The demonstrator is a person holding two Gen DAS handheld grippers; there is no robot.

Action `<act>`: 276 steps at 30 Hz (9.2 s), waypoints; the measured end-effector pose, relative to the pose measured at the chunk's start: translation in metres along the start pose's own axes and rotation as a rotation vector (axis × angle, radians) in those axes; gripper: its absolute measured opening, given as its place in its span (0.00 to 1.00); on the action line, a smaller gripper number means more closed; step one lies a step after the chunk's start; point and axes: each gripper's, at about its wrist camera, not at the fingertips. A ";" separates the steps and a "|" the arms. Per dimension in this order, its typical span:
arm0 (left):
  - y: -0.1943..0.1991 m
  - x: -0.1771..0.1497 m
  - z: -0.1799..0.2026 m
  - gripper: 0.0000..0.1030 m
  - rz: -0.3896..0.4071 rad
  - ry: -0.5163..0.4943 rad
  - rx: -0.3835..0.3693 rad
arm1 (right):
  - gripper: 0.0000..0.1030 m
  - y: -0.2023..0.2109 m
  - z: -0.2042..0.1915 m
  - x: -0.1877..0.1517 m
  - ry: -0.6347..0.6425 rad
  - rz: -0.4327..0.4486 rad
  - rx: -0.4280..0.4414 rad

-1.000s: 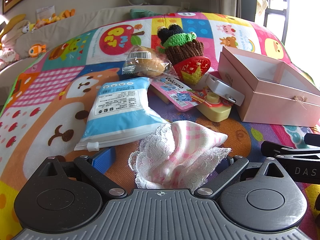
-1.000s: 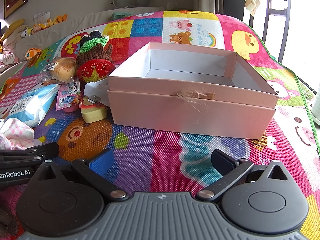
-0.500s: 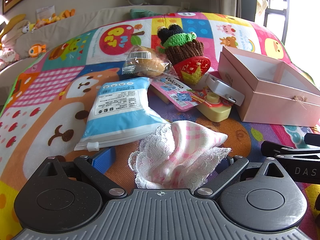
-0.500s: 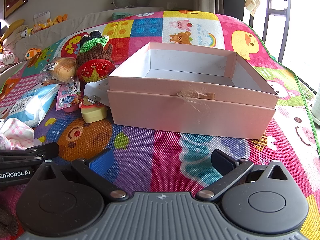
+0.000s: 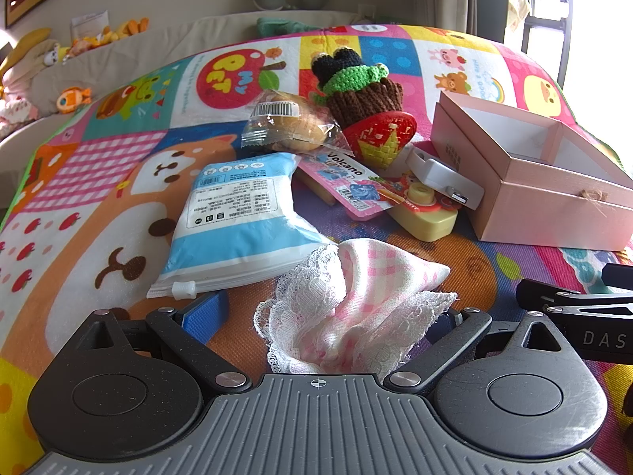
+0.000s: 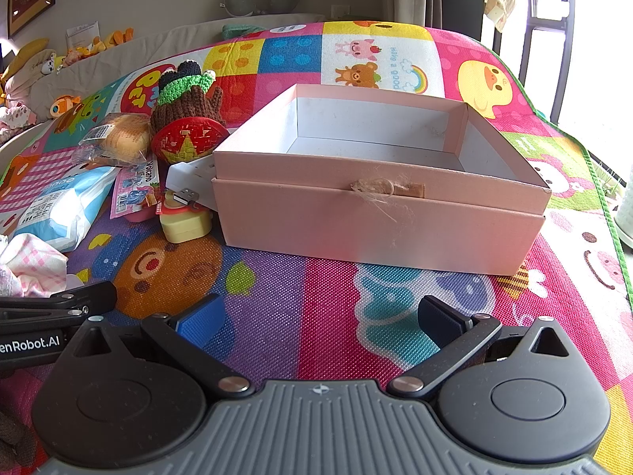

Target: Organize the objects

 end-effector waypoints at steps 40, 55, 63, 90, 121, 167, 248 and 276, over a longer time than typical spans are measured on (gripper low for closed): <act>0.045 0.047 -0.065 0.97 0.146 0.113 -0.141 | 1.00 0.003 0.005 -0.002 0.009 -0.004 0.005; 0.006 0.045 -0.080 0.58 -0.009 0.067 -0.158 | 1.00 0.009 0.013 0.003 0.079 -0.126 0.061; 0.066 0.005 -0.123 0.58 0.060 0.122 -0.223 | 1.00 0.039 -0.019 -0.010 0.203 -0.065 0.297; 0.092 0.071 0.017 0.58 0.118 -0.188 -0.445 | 0.29 0.134 0.068 -0.014 0.157 0.205 0.177; 0.043 0.095 0.050 0.57 0.067 -0.140 -0.564 | 0.30 0.082 0.149 0.113 -0.057 0.195 0.155; 0.016 0.007 -0.148 0.42 -0.077 0.147 -0.401 | 0.58 -0.042 -0.150 0.114 0.536 -0.095 0.154; 0.015 0.160 0.099 0.42 0.037 -0.038 -0.622 | 0.42 0.130 0.120 -0.020 -0.046 0.201 0.206; 0.039 0.100 0.027 0.45 0.040 -0.058 -0.441 | 0.42 0.100 0.134 0.049 -0.128 0.214 0.265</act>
Point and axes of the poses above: each gripper's, at about its wrist camera, not at the fingertips, and y roughly against the way its jaws point, z to its right, x to its top, and after that the axes turned 13 degrees about -z, right-handed
